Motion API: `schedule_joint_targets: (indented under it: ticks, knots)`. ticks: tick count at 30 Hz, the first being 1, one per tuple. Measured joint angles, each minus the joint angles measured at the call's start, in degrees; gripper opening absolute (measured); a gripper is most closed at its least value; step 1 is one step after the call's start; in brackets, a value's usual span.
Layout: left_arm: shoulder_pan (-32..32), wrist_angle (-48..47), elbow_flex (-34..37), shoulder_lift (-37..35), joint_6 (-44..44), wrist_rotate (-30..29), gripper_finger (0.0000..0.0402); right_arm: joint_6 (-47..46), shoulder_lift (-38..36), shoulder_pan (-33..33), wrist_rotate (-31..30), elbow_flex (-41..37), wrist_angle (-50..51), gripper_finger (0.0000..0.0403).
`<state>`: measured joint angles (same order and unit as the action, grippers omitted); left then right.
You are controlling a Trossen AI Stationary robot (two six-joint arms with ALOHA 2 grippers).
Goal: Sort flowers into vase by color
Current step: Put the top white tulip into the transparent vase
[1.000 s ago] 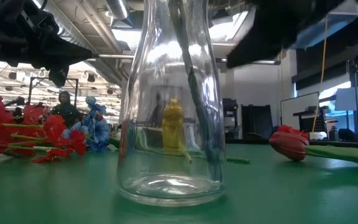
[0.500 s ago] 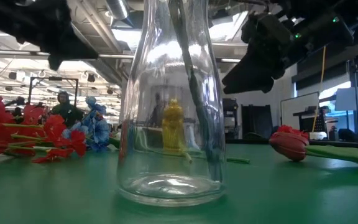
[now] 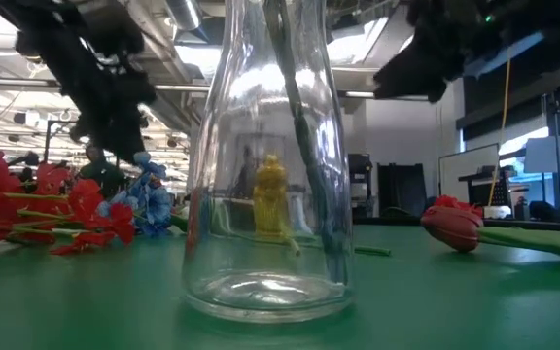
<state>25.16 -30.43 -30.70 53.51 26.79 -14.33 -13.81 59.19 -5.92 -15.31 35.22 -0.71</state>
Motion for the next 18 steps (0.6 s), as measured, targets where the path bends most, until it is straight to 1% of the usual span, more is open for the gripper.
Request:
schedule_joint_targets:
  ticks: [4,7,9,10,13,14,15,18]
  knots:
    - [6.8,-0.3,-2.0,5.7,-3.4,3.4,0.0152,0.5,-4.4,1.2,1.7,0.0,2.2,0.0193]
    - [10.8,-0.2,-3.6,9.7,-6.2,5.6,0.0162,0.7,-5.2,1.6,3.3,0.0,4.0,0.0193]
    - [13.0,0.1,-4.6,12.7,-8.0,6.8,0.0166,0.6,-5.1,1.6,5.3,-0.2,2.8,0.0193]
    - [13.8,-0.3,-5.0,14.2,-9.0,7.3,0.0168,0.4,-5.1,1.5,7.6,-0.8,0.0,0.0193]
    - [15.8,-0.4,-6.5,19.0,-10.9,8.5,0.0168,0.8,-5.2,1.5,18.6,-3.1,-13.4,0.0193]
    - [16.3,-0.6,-6.9,20.6,-11.6,8.8,0.0169,1.1,-5.2,1.6,20.5,-3.9,-16.5,0.0193]
    - [16.7,-0.5,-7.3,22.0,-12.2,9.2,0.0169,1.6,-5.3,2.3,21.1,-4.5,-17.9,0.0193]
    - [17.6,-0.5,-8.3,25.9,-13.2,9.4,0.0169,1.7,-5.9,6.1,20.7,-6.1,-17.4,0.0193]
